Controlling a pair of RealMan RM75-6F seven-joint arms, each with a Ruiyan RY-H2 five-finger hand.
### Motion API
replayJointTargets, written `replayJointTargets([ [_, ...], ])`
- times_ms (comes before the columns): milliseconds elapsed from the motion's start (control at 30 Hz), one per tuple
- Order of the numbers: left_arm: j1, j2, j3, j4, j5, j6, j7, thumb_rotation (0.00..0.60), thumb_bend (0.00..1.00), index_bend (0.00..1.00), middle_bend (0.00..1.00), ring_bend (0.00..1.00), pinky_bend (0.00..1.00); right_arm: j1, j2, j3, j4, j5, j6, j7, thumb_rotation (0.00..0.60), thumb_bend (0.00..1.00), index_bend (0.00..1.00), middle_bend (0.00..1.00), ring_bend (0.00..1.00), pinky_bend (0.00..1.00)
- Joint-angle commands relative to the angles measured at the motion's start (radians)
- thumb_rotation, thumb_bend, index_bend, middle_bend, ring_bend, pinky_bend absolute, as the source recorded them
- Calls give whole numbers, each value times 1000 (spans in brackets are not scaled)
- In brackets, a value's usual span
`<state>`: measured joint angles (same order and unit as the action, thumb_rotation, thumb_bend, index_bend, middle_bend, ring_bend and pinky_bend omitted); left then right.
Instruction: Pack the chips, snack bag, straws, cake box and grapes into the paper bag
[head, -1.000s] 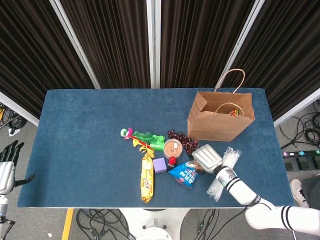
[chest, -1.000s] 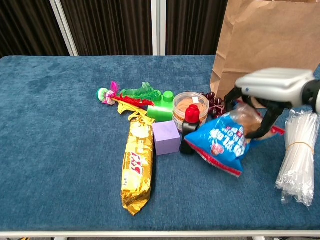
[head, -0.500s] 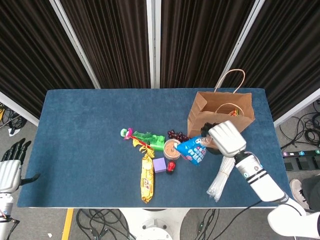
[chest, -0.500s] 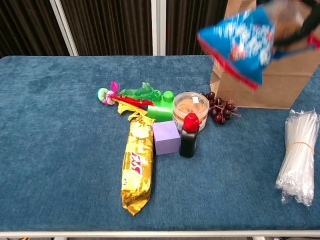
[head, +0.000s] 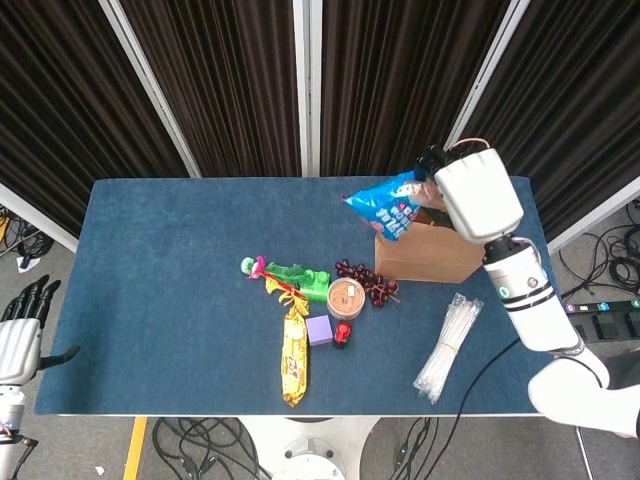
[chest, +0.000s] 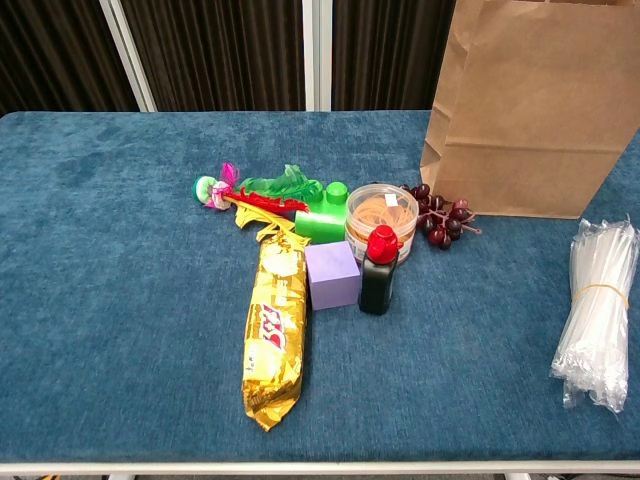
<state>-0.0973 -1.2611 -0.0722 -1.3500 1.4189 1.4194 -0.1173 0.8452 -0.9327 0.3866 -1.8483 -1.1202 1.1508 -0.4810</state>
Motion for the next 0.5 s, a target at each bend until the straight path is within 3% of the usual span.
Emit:
replayJointTargets([
  [33, -2, -5, -2, 7, 4, 3, -5, 600, 88, 45, 9, 0, 161, 33, -18, 4, 126, -26, 17, -73, 600, 325, 881, 651, 584, 718],
  [300, -3, -14, -4, 29, 5, 8, -20, 600, 88, 45, 9, 0, 161, 14, -45, -35, 323, -152, 60, -39, 600, 322, 882, 646, 584, 718],
  [500, -8, -23, 0, 39, 6, -2, -21, 600, 88, 45, 9, 0, 161, -4, -25, -113, 397, -233, -4, -36, 600, 321, 883, 647, 584, 716],
])
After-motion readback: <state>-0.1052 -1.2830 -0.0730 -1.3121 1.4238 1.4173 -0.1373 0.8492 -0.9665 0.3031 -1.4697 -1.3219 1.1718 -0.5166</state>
